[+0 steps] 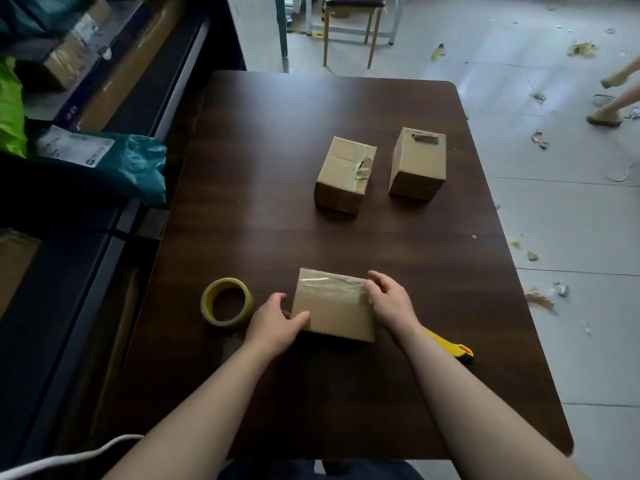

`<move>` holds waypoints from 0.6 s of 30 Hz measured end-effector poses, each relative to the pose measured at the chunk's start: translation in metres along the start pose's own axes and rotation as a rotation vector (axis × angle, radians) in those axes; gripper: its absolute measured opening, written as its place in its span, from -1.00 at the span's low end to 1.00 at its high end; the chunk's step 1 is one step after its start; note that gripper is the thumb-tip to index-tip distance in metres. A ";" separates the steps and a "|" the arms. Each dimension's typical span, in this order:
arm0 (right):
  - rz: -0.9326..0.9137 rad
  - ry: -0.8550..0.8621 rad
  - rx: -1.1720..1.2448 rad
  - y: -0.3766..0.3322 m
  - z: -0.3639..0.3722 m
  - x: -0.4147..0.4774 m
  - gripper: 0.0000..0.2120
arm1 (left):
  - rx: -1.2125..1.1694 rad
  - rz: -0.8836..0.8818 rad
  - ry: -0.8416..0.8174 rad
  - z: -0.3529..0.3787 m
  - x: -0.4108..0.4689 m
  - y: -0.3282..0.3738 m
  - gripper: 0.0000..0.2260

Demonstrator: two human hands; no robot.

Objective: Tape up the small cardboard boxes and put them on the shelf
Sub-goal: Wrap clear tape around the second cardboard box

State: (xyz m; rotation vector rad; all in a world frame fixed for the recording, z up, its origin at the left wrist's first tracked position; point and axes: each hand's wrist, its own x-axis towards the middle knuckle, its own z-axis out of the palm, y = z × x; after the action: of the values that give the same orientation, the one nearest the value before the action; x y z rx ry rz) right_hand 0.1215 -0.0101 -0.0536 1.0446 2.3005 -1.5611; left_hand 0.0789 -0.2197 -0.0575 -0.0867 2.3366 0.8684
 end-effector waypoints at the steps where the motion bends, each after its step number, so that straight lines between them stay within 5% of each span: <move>1: -0.038 0.010 -0.031 0.001 -0.001 0.000 -0.58 | 0.021 -0.011 0.006 0.003 -0.004 -0.001 -0.36; 3: -0.207 0.125 -0.276 0.003 0.001 -0.003 -0.56 | 0.178 0.097 0.138 0.010 -0.009 -0.003 -0.35; 5: -0.484 0.191 -0.518 0.008 0.011 -0.013 -0.55 | 0.401 0.388 0.268 0.018 -0.012 0.000 -0.45; 8: -0.657 -0.050 -0.722 0.016 0.027 -0.024 -0.40 | 0.662 0.694 0.215 0.026 -0.005 0.007 -0.52; 11: -0.636 -0.180 -0.860 0.024 0.025 -0.018 -0.33 | 0.810 0.644 0.103 0.027 0.001 0.004 -0.49; 18: -0.545 -0.115 -0.923 0.038 0.010 -0.025 -0.37 | 0.824 0.555 0.121 0.027 -0.003 -0.001 -0.43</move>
State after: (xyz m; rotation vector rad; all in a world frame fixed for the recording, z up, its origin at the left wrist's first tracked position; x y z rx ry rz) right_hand 0.1613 -0.0222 -0.0736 0.0988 2.8376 -0.4403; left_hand 0.0964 -0.2041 -0.0722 0.9004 2.6878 0.0623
